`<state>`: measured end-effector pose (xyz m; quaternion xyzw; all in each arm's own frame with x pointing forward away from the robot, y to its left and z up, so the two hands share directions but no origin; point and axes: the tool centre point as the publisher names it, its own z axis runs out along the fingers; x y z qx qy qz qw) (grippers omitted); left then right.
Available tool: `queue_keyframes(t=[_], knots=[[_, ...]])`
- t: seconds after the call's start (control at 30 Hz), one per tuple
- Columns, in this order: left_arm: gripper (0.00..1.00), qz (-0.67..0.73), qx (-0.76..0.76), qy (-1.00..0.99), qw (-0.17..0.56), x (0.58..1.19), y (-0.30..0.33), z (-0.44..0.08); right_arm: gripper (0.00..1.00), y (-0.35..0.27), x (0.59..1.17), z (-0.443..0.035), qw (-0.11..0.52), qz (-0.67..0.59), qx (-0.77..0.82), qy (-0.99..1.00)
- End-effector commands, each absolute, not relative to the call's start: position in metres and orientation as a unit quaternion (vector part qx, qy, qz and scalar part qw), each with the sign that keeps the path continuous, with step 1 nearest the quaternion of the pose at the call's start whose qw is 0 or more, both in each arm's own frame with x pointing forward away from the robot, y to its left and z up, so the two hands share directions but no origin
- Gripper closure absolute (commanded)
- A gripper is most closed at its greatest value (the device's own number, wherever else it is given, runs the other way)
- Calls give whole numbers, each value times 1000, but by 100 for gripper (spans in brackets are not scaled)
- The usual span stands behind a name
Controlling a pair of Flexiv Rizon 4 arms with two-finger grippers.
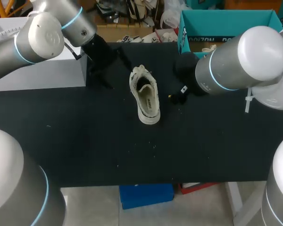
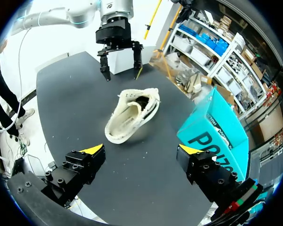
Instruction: Take the shoe out of the shoebox, open the shoe tongue, remove and reinsert the insole, then place the shoe into the shoebox
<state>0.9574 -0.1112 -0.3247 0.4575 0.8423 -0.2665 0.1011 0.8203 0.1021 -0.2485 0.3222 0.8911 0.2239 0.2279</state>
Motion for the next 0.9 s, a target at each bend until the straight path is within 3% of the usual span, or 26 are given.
queue_keyframes(t=[0.03,0.33,0.9], knots=[[0,-282,440,850,68,974,-108,-333,0,103,820,-250,228,225,322,891],[0,-318,312,895,20,990,-92,-334,0,103,820,-250,228,225,322,891],[0,-265,171,947,63,950,-60,-276,0,103,820,-250,228,225,322,891]])
